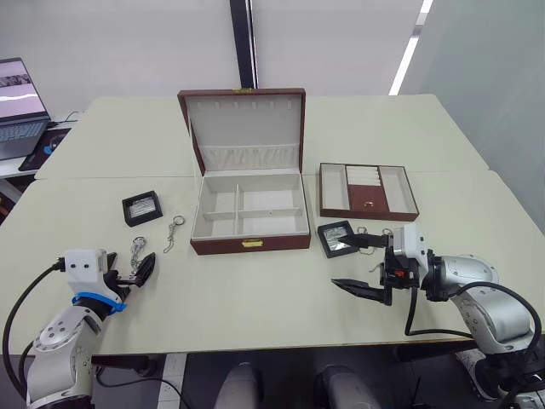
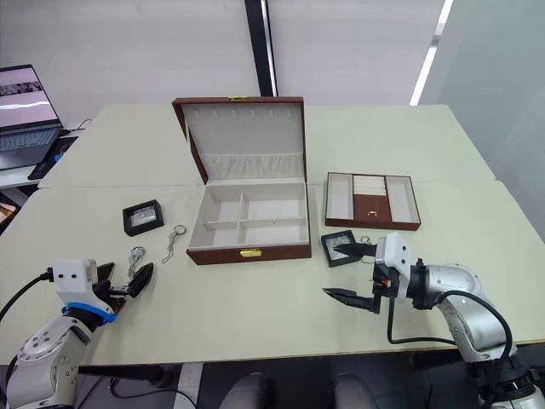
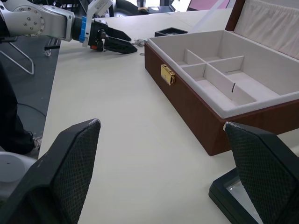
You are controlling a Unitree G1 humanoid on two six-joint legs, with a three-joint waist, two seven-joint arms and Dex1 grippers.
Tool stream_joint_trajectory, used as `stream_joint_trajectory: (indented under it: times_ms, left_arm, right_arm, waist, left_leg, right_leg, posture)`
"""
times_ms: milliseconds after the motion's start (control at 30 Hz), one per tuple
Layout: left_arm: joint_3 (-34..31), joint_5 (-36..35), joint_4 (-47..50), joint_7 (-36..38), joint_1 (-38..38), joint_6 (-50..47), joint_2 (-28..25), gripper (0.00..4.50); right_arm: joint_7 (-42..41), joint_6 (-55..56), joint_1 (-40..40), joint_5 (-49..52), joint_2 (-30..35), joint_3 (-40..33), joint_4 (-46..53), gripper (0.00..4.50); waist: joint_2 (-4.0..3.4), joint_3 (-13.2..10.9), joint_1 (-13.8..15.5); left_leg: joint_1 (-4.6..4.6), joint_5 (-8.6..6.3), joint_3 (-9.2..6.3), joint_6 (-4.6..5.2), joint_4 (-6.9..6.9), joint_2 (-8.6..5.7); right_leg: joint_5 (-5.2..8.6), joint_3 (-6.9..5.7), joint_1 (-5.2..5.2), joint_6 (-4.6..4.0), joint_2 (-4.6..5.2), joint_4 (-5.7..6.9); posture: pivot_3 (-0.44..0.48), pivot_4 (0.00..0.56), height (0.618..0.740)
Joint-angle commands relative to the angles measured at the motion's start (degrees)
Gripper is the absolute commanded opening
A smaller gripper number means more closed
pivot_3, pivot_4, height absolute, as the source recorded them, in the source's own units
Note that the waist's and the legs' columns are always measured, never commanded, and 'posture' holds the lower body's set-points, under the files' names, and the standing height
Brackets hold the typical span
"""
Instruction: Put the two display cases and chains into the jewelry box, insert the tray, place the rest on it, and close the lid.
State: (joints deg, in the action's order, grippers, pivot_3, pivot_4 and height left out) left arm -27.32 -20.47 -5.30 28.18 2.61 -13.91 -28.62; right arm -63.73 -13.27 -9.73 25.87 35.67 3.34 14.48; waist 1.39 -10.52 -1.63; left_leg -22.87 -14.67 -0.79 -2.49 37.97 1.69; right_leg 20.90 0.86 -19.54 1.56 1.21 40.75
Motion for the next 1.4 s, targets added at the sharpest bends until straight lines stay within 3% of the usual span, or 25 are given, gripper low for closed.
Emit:
stream_joint_trajectory:
  times_ms: [33,100,200,367,667,1000,1400]
  left_arm:
    - [0.5,0.3,-1.4,0.1,-0.1,-0.4,-0.8,4.48]
    - [0.6,0.4,-2.2,0.4,-0.2,-0.4,-0.9,4.48]
    - [0.6,0.4,-2.7,0.5,-0.3,-0.2,-0.8,3.93]
    - [0.6,0.1,-3.0,0.5,-0.2,-0.1,-0.7,2.4]
    - [0.1,0.2,-4.2,-0.1,-0.5,1.4,-0.2,0.22]
    - [-1.1,-1.9,-2.0,-0.9,-0.2,3.0,0.1,0.22]
    - [-2.1,-10.4,21.2,-6.3,-0.8,-8.9,-1.1,0.22]
  right_arm:
    - [-0.4,0.5,-0.2,0.6,0.6,-0.9,1.1,4.49]
    - [-0.3,0.7,-0.3,0.5,0.6,-0.9,0.8,4.49]
    - [-0.2,0.8,-0.4,0.4,0.5,-1.0,0.6,4.5]
    - [-0.2,1.2,-0.5,0.1,0.5,-0.8,-0.1,4.5]
    - [-0.2,1.5,-0.8,0.0,0.4,-0.8,-0.7,4.5]
    - [-0.1,1.6,-0.8,0.5,0.2,-1.2,-0.5,4.5]
    - [1.6,-0.1,-3.1,2.8,0.1,-3.8,1.1,4.5]
  waist:
    - [0.0,0.0,0.0]
    - [0.0,0.0,0.0]
    - [-0.01,0.0,0.0]
    - [-0.01,0.0,0.0]
    - [-0.01,0.0,0.0]
    - [-0.01,0.0,0.0]
    - [0.06,0.0,0.0]
  left_leg:
    - [0.0,0.0,0.0,0.0,0.0,0.0]
    - [0.0,0.0,-0.01,0.0,0.0,0.0]
    - [0.03,0.0,0.0,0.0,-0.01,0.0]
    - [0.03,0.0,0.0,0.0,-0.01,0.0]
    - [0.04,0.0,0.0,0.0,-0.01,0.0]
    - [0.04,0.0,0.0,0.0,-0.02,0.01]
    - [-0.02,0.0,-0.03,0.0,-0.03,0.0]
  right_leg:
    - [0.0,0.0,0.0,0.0,0.0,0.0]
    - [0.0,0.0,0.0,0.0,0.0,0.0]
    - [0.0,0.0,0.02,0.0,0.0,0.0]
    - [0.0,0.01,0.03,0.0,0.0,0.0]
    - [0.0,0.01,0.03,0.0,0.0,0.0]
    - [0.0,0.01,0.03,0.0,0.0,-0.01]
    - [0.0,-0.01,0.02,0.0,0.0,-0.07]
  posture:
    - [0.0,0.15,0.74]
    - [0.0,0.15,0.74]
    - [0.0,0.15,0.74]
    - [0.0,0.15,0.74]
    - [0.0,0.15,0.74]
    - [0.0,0.15,0.74]
    - [0.0,0.15,0.74]
